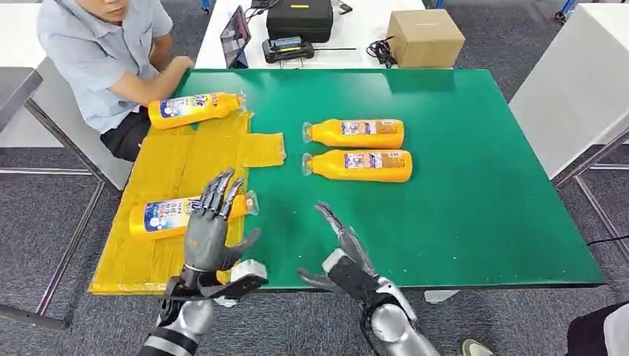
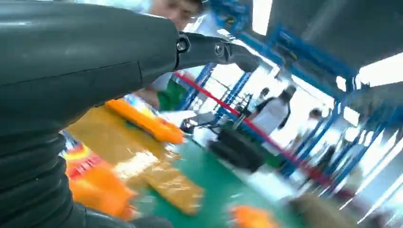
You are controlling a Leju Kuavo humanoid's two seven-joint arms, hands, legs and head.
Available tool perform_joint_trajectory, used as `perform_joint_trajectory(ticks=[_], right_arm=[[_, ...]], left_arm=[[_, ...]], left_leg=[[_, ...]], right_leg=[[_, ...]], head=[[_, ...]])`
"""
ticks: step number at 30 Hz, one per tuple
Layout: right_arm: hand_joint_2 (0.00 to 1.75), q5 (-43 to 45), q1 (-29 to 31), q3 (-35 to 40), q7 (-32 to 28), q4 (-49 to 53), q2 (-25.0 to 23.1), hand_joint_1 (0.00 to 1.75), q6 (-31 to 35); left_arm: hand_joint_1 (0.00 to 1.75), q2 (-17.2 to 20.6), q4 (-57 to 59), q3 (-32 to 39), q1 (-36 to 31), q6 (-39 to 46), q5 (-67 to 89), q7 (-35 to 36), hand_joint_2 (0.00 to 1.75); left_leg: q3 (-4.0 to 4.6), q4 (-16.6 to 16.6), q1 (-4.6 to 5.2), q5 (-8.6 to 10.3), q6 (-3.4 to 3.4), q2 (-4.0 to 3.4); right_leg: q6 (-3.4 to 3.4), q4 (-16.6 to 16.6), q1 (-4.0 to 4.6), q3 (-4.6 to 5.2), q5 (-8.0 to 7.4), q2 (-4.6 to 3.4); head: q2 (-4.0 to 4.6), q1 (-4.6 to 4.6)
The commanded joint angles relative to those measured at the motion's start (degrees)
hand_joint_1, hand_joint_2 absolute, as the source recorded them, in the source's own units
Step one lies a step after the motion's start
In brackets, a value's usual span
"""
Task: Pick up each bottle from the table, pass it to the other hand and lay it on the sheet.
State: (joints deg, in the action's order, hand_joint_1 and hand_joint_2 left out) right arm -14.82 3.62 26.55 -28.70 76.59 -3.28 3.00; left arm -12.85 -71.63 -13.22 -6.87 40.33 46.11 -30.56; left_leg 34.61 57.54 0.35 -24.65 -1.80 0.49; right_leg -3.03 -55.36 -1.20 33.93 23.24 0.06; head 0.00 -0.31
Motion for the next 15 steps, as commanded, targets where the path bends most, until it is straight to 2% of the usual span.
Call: perform_joint_trajectory(ticks=[1, 5, 7, 8, 10, 12, 13, 15], right_arm=[[1.75, 2.14, -7.38, -7.16, -1.08, 12.62, -1.10, 0.00, 0.95], [1.75, 1.29, -6.79, -7.14, -1.43, 10.57, -1.91, 0.00, 0.31], [1.75, 1.79, -7.45, -8.07, -1.68, 11.46, -2.90, 0.00, 0.87], [0.00, 2.53, -7.94, -8.88, -1.62, 12.06, -3.38, 0.00, 1.36], [0.00, 4.15, -9.99, -12.03, -0.40, 13.97, -4.43, 0.00, 4.35], [0.00, 5.48, -11.24, -14.13, 1.84, 13.92, -4.92, 0.00, 6.01], [1.75, 4.01, -11.69, -14.61, 1.94, 14.01, -5.43, 0.00, 8.48], [1.75, 4.02, -12.12, -14.52, 1.83, 14.21, -5.52, 0.00, 8.96]], left_arm=[[0.00, 1.64, -16.12, -8.30, 7.21, -0.48, -17.66, 0.32, 1.75], [0.00, 1.57, -16.19, -8.56, 7.32, -0.98, -20.46, -0.10, 1.75], [0.00, 1.63, -17.11, -9.00, 7.99, -5.46, -25.79, 0.65, 1.75], [0.00, 1.47, -17.23, -8.92, 8.53, -7.78, -28.64, 1.97, 1.75], [0.00, 2.25, -16.81, -9.03, 9.92, -13.90, -34.64, 5.76, 1.75], [0.00, 2.16, -16.20, -8.79, 10.97, -14.14, -35.91, 5.37, 1.75], [0.00, 2.17, -16.20, -9.03, 11.28, -13.94, -36.00, 5.37, 1.75], [0.00, 2.09, -16.36, -9.38, 11.57, -14.03, -36.34, 5.45, 1.75]], left_leg=[[-0.10, 0.04, -0.05, -0.08, 0.11, 0.11], [-0.26, 0.02, -0.14, -0.13, 0.15, -0.03], [-0.22, -0.01, -0.13, -0.09, 0.12, -0.06], [-0.30, 0.03, -0.17, -0.14, 0.15, -0.08], [-0.23, -0.02, -0.13, -0.07, 0.13, -0.04], [-0.27, -0.07, -0.10, -0.05, 0.10, 0.02], [-0.37, -0.09, -0.13, -0.09, 0.12, 0.03], [-0.34, -0.09, -0.12, -0.07, 0.11, 0.03]], right_leg=[[0.13, -0.07, 0.06, -0.11, 0.13, 0.13], [0.19, -0.02, 0.16, -0.26, 0.13, -0.01], [0.17, 0.00, 0.14, -0.20, 0.10, -0.04], [0.20, -0.03, 0.18, -0.28, 0.14, -0.05], [0.17, -0.01, 0.13, -0.21, 0.11, -0.01], [0.15, 0.03, 0.10, -0.26, 0.12, 0.04], [0.17, 0.07, 0.13, -0.37, 0.15, 0.05], [0.16, 0.07, 0.11, -0.35, 0.13, 0.04]], head=[[0.00, 0.00], [0.00, 0.00], [0.00, 0.02], [0.00, 0.02], [0.00, 0.02], [0.00, 0.02], [0.00, 0.02], [0.00, 0.02]])
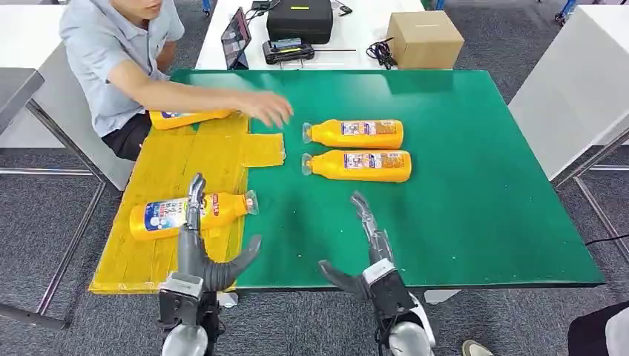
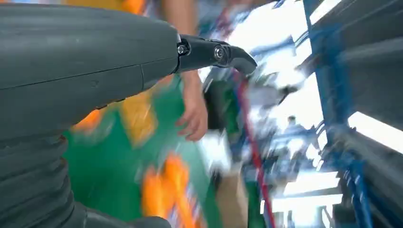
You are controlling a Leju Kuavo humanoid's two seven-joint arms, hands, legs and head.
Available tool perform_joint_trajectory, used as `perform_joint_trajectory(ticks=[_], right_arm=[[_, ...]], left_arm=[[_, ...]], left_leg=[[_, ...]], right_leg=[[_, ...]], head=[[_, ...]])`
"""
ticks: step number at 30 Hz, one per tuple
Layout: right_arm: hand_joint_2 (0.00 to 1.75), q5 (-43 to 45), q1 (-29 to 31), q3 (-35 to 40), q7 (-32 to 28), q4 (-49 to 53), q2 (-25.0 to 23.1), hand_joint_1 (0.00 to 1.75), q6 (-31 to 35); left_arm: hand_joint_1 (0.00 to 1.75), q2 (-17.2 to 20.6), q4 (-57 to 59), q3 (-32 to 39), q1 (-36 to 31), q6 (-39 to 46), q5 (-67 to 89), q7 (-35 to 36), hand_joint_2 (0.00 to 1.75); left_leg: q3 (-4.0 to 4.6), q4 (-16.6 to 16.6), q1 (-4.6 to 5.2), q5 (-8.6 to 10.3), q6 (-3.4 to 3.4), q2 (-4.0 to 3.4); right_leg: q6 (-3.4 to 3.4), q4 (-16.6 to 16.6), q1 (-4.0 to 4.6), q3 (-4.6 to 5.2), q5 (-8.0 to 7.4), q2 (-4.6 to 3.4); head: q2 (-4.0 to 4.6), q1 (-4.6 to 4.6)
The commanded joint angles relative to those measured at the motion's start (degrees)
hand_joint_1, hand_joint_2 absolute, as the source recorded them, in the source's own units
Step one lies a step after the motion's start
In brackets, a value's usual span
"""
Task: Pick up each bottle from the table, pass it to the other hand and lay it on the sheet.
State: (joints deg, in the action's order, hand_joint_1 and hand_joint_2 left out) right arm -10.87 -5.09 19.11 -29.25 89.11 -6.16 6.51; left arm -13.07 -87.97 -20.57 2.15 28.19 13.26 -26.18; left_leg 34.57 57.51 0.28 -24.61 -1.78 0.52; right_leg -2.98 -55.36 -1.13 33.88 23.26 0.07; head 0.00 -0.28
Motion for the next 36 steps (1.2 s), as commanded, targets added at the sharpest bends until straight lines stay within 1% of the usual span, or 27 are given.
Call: perform_joint_trajectory(ticks=[1, 2, 3, 4, 5, 6, 7, 8, 10, 11, 12, 14, 15, 16, 17, 19, 20, 22, 23, 25, 26, 27, 28, 29, 30, 34, 36], right_arm=[[1.75, -0.70, -3.78, -7.47, 1.78, 2.08, -3.17, 0.00, 7.57], [1.75, -1.46, -4.12, -7.38, 1.24, 2.53, -3.35, 0.00, 8.82], [1.75, -2.66, -4.71, -7.00, -0.29, 3.67, -3.51, 0.00, 10.98], [1.75, -2.68, -5.23, -6.16, -2.17, 5.26, -3.13, 0.00, 11.77], [1.75, -3.44, -5.50, -5.37, -4.52, 6.09, -2.51, 0.00, 12.79], [1.75, -3.44, -5.86, -5.06, -4.43, 7.01, -2.47, 0.00, 12.90], [1.75, -4.18, -6.02, -4.82, -4.76, 7.51, -2.20, 0.00, 13.49], [1.75, -6.45, -6.34, -4.42, -5.63, 7.81, -2.07, 0.00, 15.69], [1.75, -8.12, -6.80, -3.42, -6.61, 8.28, -1.80, 0.00, 17.80], [1.75, -8.05, -6.77, -2.83, -5.31, 7.85, -1.45, 0.00, 18.08], [1.75, -8.37, -6.63, -2.47, -4.93, 7.27, -1.14, 0.00, 18.29], [1.75, -10.07, -6.08, -1.76, -2.79, 5.57, -0.24, 0.00, 19.09], [1.75, -10.07, -6.08, -1.76, -2.79, 5.57, -0.24, 0.00, 19.09], [1.75, -10.52, -5.93, -1.90, -2.77, 4.83, -0.05, 0.00, 19.50], [1.75, -11.96, -5.74, -1.74, -2.82, 4.56, 0.34, 0.00, 20.38], [1.75, -11.96, -5.74, -1.74, -2.82, 4.56, 0.34, 0.00, 20.38], [1.75, -14.06, -5.48, -0.98, -2.35, 4.66, 1.22, 0.00, 21.29], [1.75, -10.39, -4.85, 0.89, 1.51, 4.70, 3.60, 0.00, 14.54], [1.75, -8.89, -4.40, 1.27, 2.58, 4.60, 5.27, 0.00, 10.86], [1.75, -14.18, -3.81, 0.55, 3.47, 3.93, 7.07, 0.00, 11.83], [1.75, -17.96, -3.43, 0.67, 4.45, 3.48, 8.02, 0.00, 12.63], [1.75, -24.41, -2.89, 0.15, 8.27, 3.12, 9.61, 0.00, 13.57], [1.75, -24.50, -2.84, -0.22, 8.57, 3.48, 9.93, 0.00, 13.51], [1.75, -27.77, -2.28, -0.08, 11.31, 3.23, 11.84, 0.00, 12.33], [1.75, -29.15, -1.83, -1.34, 12.75, 3.02, 12.74, 0.00, 12.41], [1.75, -29.03, -1.51, -1.91, 12.74, 2.83, 13.10, 0.00, 11.97], [1.75, -33.10, -0.63, -2.41, 15.77, 2.04, 14.46, 0.00, 11.87]], left_arm=[[0.00, 2.36, -0.18, -2.34, 2.60, -2.25, -4.55, 1.22, 1.75], [0.00, 2.47, -0.19, -2.59, 2.64, -2.43, -5.03, 1.22, 1.75], [0.00, 2.58, -0.12, -3.06, 2.66, -2.29, -5.37, 0.98, 1.75], [0.00, 2.68, -0.05, -3.55, 2.58, -2.42, -6.02, 0.57, 1.75], [0.00, 2.62, -0.11, -3.74, 2.49, -3.38, -8.19, -0.21, 1.75], [0.00, 2.57, 0.07, -3.95, 2.29, -3.35, -8.17, -0.21, 1.75], [0.00, 2.52, -0.07, -3.97, 2.31, -3.61, -9.05, -0.42, 1.75], [0.00, 2.85, -0.09, -4.32, 2.37, -3.49, -9.23, -0.42, 1.75], [0.00, 3.11, -1.09, -4.82, 2.98, -3.87, -10.76, -1.34, 1.75], [0.00, 3.12, -1.76, -5.05, 3.44, -3.35, -11.15, -2.22, 1.75], [0.00, 3.24, -2.22, -5.30, 3.80, -3.13, -11.34, -2.37, 1.75], [0.00, 3.21, -2.80, -5.48, 4.32, -2.86, -13.76, -2.33, 1.75], [0.00, 3.21, -2.80, -5.48, 4.32, -2.86, -13.76, -2.33, 1.75], [0.00, 3.28, -2.77, -5.55, 4.39, -2.91, -14.02, -2.39, 1.75], [0.00, 3.40, -2.80, -5.73, 4.37, -3.02, -14.57, -2.32, 1.75], [0.00, 3.40, -2.80, -5.73, 4.37, -3.02, -14.57, -2.32, 1.75], [0.00, 3.83, -2.81, -6.19, 4.32, -2.83, -14.93, -2.44, 1.75], [0.00, 4.40, -2.84, -6.71, 4.59, -2.79, -15.73, -2.25, 1.75], [0.00, 4.74, -2.69, -6.91, 4.54, -3.42, -16.28, -2.07, 1.75], [0.00, 4.93, -2.39, -7.03, 4.27, -3.80, -16.03, -2.14, 1.75], [0.00, 5.20, -2.22, -7.27, 4.14, -4.16, -15.80, -1.83, 1.75], [0.00, 5.19, -2.19, -7.03, 4.09, -5.30, -16.64, -0.59, 1.75], [0.00, 5.11, -2.33, -6.76, 4.14, -5.49, -16.76, -0.44, 1.75], [0.00, 5.50, -2.63, -6.97, 4.11, -7.12, -17.46, 0.24, 1.75], [0.00, 5.54, -2.80, -6.93, 4.05, -7.62, -17.30, 0.69, 1.75], [0.00, 5.39, -2.82, -6.79, 4.01, -7.73, -17.14, 0.86, 1.75], [0.00, 5.27, -2.69, -6.70, 3.87, -9.13, -18.60, 2.64, 1.75]], left_leg=[[-0.36, -0.02, -0.08, -0.19, 0.12, -0.06], [-0.46, -0.01, -0.08, -0.25, 0.14, -0.08], [-0.19, -0.02, -0.03, -0.10, 0.09, -0.02], [-0.18, -0.03, -0.03, -0.10, 0.09, -0.01], [-0.34, -0.01, -0.07, -0.18, 0.14, -0.04], [-0.15, -0.01, -0.02, -0.10, 0.09, -0.01], [-0.24, 0.04, -0.05, -0.17, 0.13, 0.03], [-0.07, -0.01, 0.00, -0.06, 0.07, 0.05], [-0.19, 0.00, -0.04, -0.13, 0.10, -0.07], [-0.34, 0.02, -0.08, -0.21, 0.15, -0.11], [-0.15, -0.02, -0.03, -0.09, 0.08, -0.03], [-0.17, -0.03, -0.02, -0.11, 0.07, -0.12], [-0.32, -0.01, -0.08, -0.20, 0.11, -0.17], [-0.17, -0.05, -0.02, -0.09, 0.07, -0.12], [-0.36, -0.03, -0.08, -0.19, 0.12, -0.15], [-0.26, -0.05, -0.06, -0.12, 0.10, -0.05], [-0.37, -0.02, -0.10, -0.20, 0.13, -0.10], [-0.18, -0.05, -0.03, -0.09, 0.07, -0.10], [-0.41, -0.03, -0.09, -0.20, 0.14, -0.13], [-0.24, -0.05, -0.04, -0.11, 0.08, -0.11], [-0.44, -0.06, -0.08, -0.19, 0.12, -0.16], [-0.52, -0.07, -0.10, -0.22, 0.14, -0.19], [-0.22, -0.08, -0.03, -0.08, 0.06, -0.11], [-0.41, -0.09, -0.06, -0.15, 0.09, -0.16], [-0.18, -0.07, -0.02, -0.06, 0.04, -0.04], [-0.35, -0.03, -0.05, -0.16, 0.09, -0.12], [-0.16, -0.05, 0.02, -0.06, 0.06, -0.05]], right_leg=[[0.16, 0.06, 0.09, -0.37, 0.17, -0.01], [0.18, 0.04, 0.09, -0.45, 0.23, -0.02], [0.11, 0.03, 0.04, -0.20, 0.10, 0.01], [0.12, 0.02, 0.04, -0.18, 0.10, 0.02], [0.18, 0.01, 0.08, -0.33, 0.17, 0.01], [0.12, -0.02, 0.03, -0.13, 0.10, 0.03], [0.16, -0.06, 0.07, -0.24, 0.18, 0.08], [0.09, -0.01, 0.01, -0.05, 0.07, 0.07], [0.13, 0.00, 0.06, -0.16, 0.10, -0.02], [0.19, -0.01, 0.10, -0.30, 0.17, -0.05], [0.10, 0.03, 0.04, -0.14, 0.07, 0.02], [0.10, 0.03, 0.03, -0.14, 0.06, -0.08], [0.15, 0.04, 0.10, -0.29, 0.12, -0.12], [0.09, 0.05, 0.02, -0.13, 0.05, -0.07], [0.16, 0.05, 0.09, -0.32, 0.13, -0.08], [0.13, 0.08, 0.07, -0.26, 0.09, -0.01], [0.17, 0.08, 0.11, -0.38, 0.14, -0.05], [0.09, 0.07, 0.04, -0.16, 0.04, -0.06], [0.18, 0.08, 0.11, -0.40, 0.14, -0.08], [0.11, 0.08, 0.06, -0.22, 0.06, -0.07], [0.16, 0.12, 0.10, -0.43, 0.11, -0.11], [0.19, 0.13, 0.12, -0.50, 0.13, -0.13], [0.09, 0.10, 0.04, -0.21, 0.03, -0.07], [0.13, 0.15, 0.08, -0.41, 0.07, -0.10], [0.07, 0.10, 0.03, -0.20, 0.02, -0.01], [0.12, 0.11, 0.07, -0.37, 0.07, -0.08], [0.07, 0.07, -0.01, -0.17, 0.02, -0.03]], head=[[0.00, 0.00], [0.00, 0.00], [0.00, 0.02], [0.00, 0.00], [0.00, -0.02], [0.00, 0.00], [0.00, 0.00], [0.00, 0.00], [0.00, -0.02], [0.00, 0.00], [0.00, 0.00], [0.00, -0.02], [0.00, 0.00], [0.00, -0.02], [0.00, -0.02], [0.00, 0.00], [0.00, -0.02], [0.00, -0.02], [0.00, -0.02], [0.00, -0.02], [0.00, 0.00], [0.00, 0.00], [0.00, -0.02], [0.00, -0.02], [0.00, 0.00], [0.00, 0.00], [0.00, -0.02]])
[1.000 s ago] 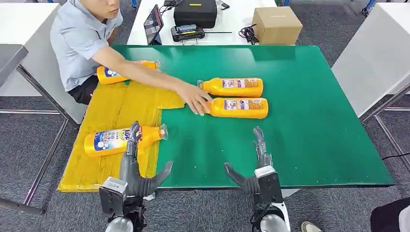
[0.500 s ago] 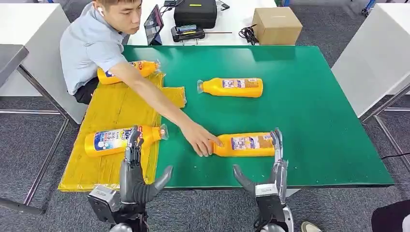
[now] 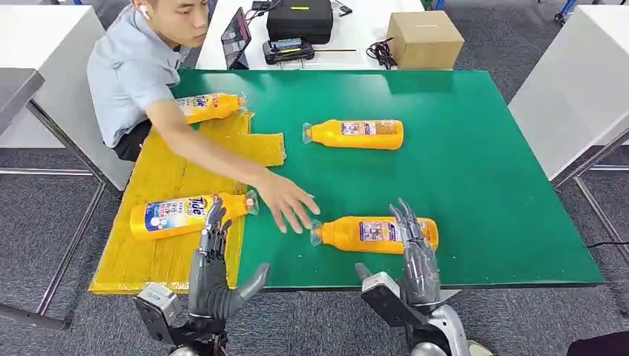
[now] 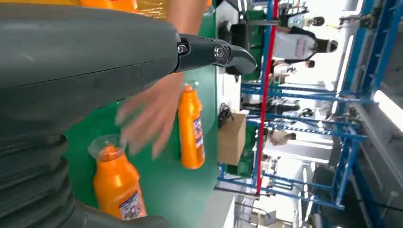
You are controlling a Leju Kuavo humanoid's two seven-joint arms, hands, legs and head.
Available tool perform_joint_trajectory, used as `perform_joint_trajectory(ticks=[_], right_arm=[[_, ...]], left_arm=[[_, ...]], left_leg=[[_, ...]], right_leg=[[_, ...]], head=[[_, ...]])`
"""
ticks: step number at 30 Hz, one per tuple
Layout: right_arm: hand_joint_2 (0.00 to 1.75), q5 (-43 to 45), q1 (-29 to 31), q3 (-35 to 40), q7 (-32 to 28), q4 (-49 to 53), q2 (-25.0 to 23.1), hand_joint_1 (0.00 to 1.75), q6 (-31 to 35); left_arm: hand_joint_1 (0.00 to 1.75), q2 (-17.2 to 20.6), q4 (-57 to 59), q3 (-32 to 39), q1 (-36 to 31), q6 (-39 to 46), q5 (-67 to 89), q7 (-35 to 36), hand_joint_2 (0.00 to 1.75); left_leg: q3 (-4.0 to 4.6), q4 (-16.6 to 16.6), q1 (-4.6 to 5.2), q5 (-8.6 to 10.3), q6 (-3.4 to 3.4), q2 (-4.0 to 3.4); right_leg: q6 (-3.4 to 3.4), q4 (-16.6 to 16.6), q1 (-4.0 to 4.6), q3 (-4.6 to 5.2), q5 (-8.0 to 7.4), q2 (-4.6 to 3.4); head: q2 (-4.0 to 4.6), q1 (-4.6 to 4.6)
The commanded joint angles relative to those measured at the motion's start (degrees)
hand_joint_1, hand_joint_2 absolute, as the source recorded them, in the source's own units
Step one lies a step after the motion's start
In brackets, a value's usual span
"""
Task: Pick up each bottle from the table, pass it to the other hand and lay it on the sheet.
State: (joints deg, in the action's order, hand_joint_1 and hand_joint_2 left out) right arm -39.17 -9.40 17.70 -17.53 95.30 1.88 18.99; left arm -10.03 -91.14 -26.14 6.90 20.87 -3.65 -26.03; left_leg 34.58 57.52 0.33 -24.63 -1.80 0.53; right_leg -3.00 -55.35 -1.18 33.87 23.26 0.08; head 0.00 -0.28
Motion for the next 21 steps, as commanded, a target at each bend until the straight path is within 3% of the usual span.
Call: perform_joint_trajectory(ticks=[1, 4, 15, 18, 21], right_arm=[[1.75, -5.29, 4.18, -1.36, 5.15, -4.67, 7.34, 0.00, -1.59], [1.75, -6.94, 5.09, -2.62, 6.55, -5.79, 10.02, 0.00, -3.57], [1.75, -12.14, 6.40, -1.47, 9.35, -5.03, 12.16, 0.00, -4.86], [1.75, -13.25, 9.76, 0.08, 12.45, -9.34, 14.84, 0.00, -9.63], [1.75, -13.50, 14.53, 1.53, 12.21, -15.64, 13.98, 0.00, -10.51]], left_arm=[[0.00, 2.39, 0.51, -1.22, -0.97, -2.82, -2.63, 3.32, 1.75], [0.00, 1.45, 0.60, -1.01, -0.47, -3.37, -4.12, 5.11, 1.75], [0.00, 1.27, 1.83, -1.42, -0.98, -2.68, -3.29, 6.76, 1.75], [0.00, 0.93, 1.99, -1.58, -1.08, -3.13, -4.28, 7.93, 1.75], [0.00, 0.61, 2.74, -1.79, -2.14, -3.69, -4.31, 8.18, 1.75]], left_leg=[[-0.26, -0.04, -0.04, -0.10, 0.10, -0.09], [-0.30, -0.05, -0.04, -0.09, 0.09, -0.09], [-0.33, 0.03, -0.09, -0.17, 0.14, -0.11], [-0.18, -0.04, -0.02, -0.06, 0.06, -0.13], [-0.33, -0.01, -0.08, -0.13, 0.09, -0.24]], right_leg=[[0.13, 0.04, 0.06, -0.24, 0.07, -0.05], [0.12, 0.07, 0.06, -0.28, 0.07, -0.05], [0.17, 0.00, 0.11, -0.32, 0.13, -0.05], [0.08, 0.06, 0.04, -0.15, 0.01, -0.10], [0.12, 0.09, 0.10, -0.31, 0.03, -0.18]], head=[[0.00, 0.00], [0.00, -0.02], [0.00, -0.02], [0.00, -0.02], [0.00, -0.02]])
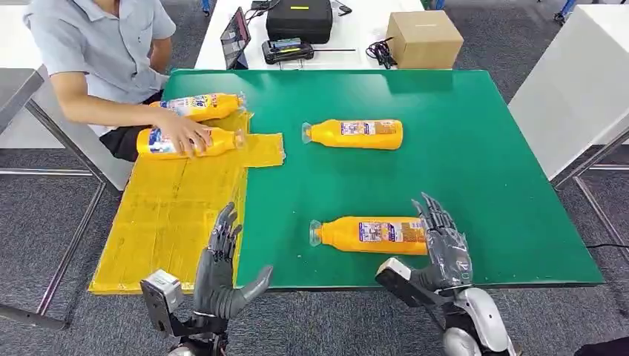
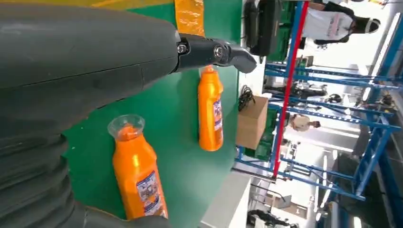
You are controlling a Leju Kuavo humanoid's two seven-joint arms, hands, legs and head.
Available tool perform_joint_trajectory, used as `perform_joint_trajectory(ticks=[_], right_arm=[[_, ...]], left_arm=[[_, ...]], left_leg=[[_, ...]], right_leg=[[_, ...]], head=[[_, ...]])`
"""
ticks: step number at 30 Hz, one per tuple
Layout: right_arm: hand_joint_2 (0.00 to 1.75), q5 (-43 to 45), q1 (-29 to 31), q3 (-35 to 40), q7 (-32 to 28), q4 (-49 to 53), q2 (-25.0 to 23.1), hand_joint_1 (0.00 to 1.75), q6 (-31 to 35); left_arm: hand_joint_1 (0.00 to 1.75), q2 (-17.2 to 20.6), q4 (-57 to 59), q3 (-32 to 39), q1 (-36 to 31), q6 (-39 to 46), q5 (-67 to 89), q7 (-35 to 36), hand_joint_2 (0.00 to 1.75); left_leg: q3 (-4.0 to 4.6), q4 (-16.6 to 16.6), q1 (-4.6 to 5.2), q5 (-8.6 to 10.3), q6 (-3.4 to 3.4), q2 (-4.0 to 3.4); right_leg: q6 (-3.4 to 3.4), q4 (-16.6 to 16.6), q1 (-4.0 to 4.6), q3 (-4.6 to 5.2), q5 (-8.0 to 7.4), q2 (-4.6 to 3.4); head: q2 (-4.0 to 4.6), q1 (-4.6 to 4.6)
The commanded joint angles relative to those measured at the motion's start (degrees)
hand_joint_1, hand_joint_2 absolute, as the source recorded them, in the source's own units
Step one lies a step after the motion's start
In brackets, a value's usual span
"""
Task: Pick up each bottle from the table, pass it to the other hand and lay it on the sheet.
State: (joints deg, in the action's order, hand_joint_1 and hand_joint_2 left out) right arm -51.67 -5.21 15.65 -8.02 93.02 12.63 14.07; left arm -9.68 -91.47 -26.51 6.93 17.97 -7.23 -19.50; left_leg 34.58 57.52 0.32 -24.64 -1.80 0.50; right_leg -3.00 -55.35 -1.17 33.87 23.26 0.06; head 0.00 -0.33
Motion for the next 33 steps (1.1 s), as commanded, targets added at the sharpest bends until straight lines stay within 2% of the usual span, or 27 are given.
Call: perform_joint_trajectory(ticks=[1, 5, 8, 11, 14, 18, 20, 33], right_arm=[[1.75, -0.96, 11.02, 3.86, 2.68, -14.21, 2.96, 0.00, -5.67], [1.75, -1.08, 11.40, 4.42, 2.62, -14.73, 2.78, 0.00, -5.70], [1.75, -0.02, 14.68, 6.87, 2.94, -18.67, 2.14, 0.00, -7.66], [1.75, 1.72, 17.48, 8.81, 2.74, -22.25, 1.90, 0.00, -10.05], [1.75, 1.99, 18.88, 10.15, 2.52, -24.68, 1.53, 0.00, -10.29], [1.75, 2.05, 19.54, 11.53, 2.52, -25.66, 1.05, 0.00, -10.55], [1.75, 2.41, 20.66, 13.61, 2.52, -27.05, 1.24, 0.00, -10.98], [1.75, 5.50, 24.64, 20.20, 2.30, -32.44, 1.86, 0.00, -13.67]], left_arm=[[0.00, 0.14, 3.18, -1.38, -2.31, -0.80, -0.73, 1.67, 1.75], [0.00, 0.09, 3.21, -1.34, -2.39, -0.83, -0.73, 1.72, 1.75], [0.00, -0.34, 2.94, -0.66, -2.44, -0.59, -1.18, 1.60, 1.75], [0.00, -0.93, 2.79, 0.12, -2.71, -0.39, -2.64, 1.83, 1.75], [0.00, -0.60, 3.06, -0.43, -2.94, 0.36, -1.46, 1.65, 1.75], [0.00, -0.68, 3.79, -1.05, -3.31, 0.73, -0.72, 1.75, 1.75], [0.00, -0.66, 4.83, -1.62, -3.84, 1.18, 0.27, 2.38, 1.75], [0.00, -0.26, 6.69, -3.25, -4.46, 1.71, 2.88, 4.15, 1.75]], left_leg=[[-0.20, -0.05, -0.04, -0.04, 0.06, -0.17], [-0.39, -0.03, -0.07, -0.11, 0.12, -0.26], [-0.24, -0.04, -0.03, -0.03, 0.07, -0.08], [-0.35, -0.03, -0.08, -0.10, 0.09, -0.35], [-0.38, -0.02, -0.09, -0.11, 0.11, -0.31], [-0.16, -0.04, -0.04, -0.01, 0.04, -0.11], [-0.42, -0.03, -0.08, -0.12, 0.12, -0.24], [-0.25, -0.04, -0.04, -0.05, 0.06, -0.14]], right_leg=[[0.07, 0.09, 0.04, -0.17, -0.03, -0.14], [0.15, 0.08, 0.08, -0.35, 0.02, -0.22], [0.09, 0.08, 0.05, -0.22, -0.01, -0.05], [0.11, 0.10, 0.09, -0.27, -0.03, -0.32], [0.14, 0.08, 0.11, -0.33, 0.00, -0.25], [0.06, 0.07, 0.04, -0.15, -0.03, -0.10], [0.15, 0.07, 0.10, -0.37, 0.04, -0.20], [0.09, 0.07, 0.05, -0.23, 0.00, -0.12]], head=[[0.00, 0.02], [0.00, 0.00], [0.00, 0.02], [0.00, 0.02], [0.00, 0.02], [0.00, 0.02], [0.00, 0.02], [0.00, 0.02]])
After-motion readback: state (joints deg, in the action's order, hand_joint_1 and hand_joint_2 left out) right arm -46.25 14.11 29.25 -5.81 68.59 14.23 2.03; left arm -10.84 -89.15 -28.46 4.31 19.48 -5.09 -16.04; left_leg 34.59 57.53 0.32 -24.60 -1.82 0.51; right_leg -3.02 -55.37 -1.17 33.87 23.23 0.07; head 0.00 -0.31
